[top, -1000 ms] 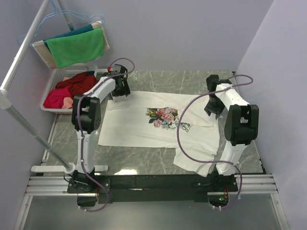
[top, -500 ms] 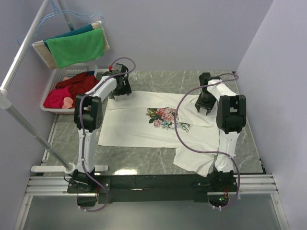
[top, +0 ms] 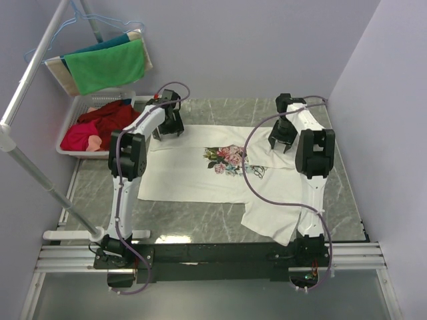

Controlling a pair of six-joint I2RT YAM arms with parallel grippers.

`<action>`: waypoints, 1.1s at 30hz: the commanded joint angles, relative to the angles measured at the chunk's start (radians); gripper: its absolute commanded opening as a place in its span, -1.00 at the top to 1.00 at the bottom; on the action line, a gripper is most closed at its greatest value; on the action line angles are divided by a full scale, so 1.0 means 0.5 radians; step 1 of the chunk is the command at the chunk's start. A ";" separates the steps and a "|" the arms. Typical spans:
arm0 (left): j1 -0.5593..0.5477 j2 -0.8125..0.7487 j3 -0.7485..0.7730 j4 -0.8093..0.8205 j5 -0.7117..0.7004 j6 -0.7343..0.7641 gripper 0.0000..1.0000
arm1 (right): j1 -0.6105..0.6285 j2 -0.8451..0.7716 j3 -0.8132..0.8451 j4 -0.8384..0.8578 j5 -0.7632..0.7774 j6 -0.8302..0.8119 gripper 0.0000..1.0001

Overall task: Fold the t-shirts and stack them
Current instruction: Fold the tshirt

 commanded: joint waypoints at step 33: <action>0.150 -0.126 0.227 0.395 0.276 0.099 -0.98 | -0.211 -0.110 0.427 0.403 -0.363 -0.284 -0.25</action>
